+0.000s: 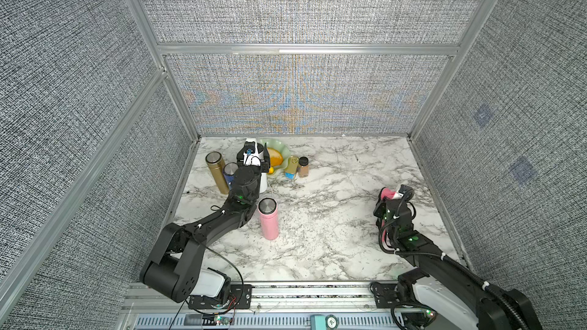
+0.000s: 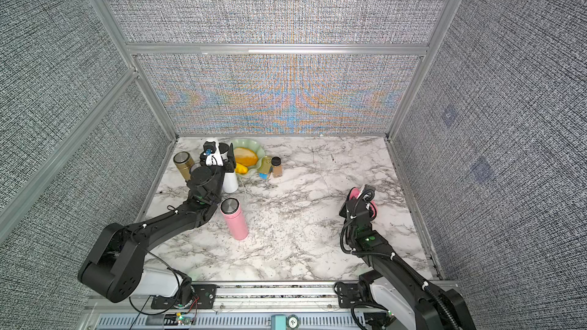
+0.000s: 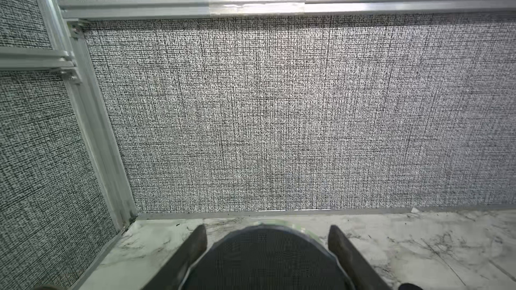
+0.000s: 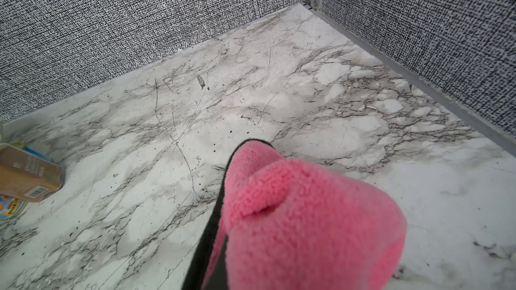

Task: Wipe the surface of the thermos
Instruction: Place the thermos at the center of the board.

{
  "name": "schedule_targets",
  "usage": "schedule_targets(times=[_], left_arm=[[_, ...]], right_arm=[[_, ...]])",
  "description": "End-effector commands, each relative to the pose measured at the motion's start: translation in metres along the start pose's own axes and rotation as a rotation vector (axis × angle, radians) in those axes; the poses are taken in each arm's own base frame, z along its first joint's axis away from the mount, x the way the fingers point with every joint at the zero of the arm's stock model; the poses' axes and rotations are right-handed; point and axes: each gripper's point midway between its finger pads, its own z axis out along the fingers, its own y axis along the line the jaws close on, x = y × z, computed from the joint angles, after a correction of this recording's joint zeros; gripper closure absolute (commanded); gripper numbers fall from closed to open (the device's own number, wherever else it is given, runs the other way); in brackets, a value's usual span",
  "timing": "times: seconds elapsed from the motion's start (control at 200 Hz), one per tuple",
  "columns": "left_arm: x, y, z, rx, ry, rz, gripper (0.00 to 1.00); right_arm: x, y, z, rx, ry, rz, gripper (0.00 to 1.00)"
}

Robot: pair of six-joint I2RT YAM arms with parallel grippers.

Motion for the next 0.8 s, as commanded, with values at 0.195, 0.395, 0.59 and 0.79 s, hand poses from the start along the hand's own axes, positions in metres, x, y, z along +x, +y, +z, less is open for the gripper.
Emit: schedule_targets(times=[0.195, 0.395, 0.59, 0.79], left_arm=[[-0.011, -0.020, -0.004, 0.142, -0.134, -0.002, 1.00], [0.004, -0.021, -0.001, 0.140, -0.138, 0.005, 1.00], [0.011, -0.017, -0.004, 0.127, -0.150, -0.010, 1.00], [0.020, -0.010, -0.002, 0.100, -0.119, -0.054, 1.00]], right_arm=[[-0.004, 0.002, 0.001, -0.006, -0.009, 0.019, 1.00], [-0.004, 0.002, 0.001, -0.007, -0.004, 0.020, 1.00], [-0.003, 0.002, 0.002, -0.011, 0.002, 0.021, 1.00], [-0.003, 0.002, 0.002, -0.016, 0.005, 0.025, 1.00]])
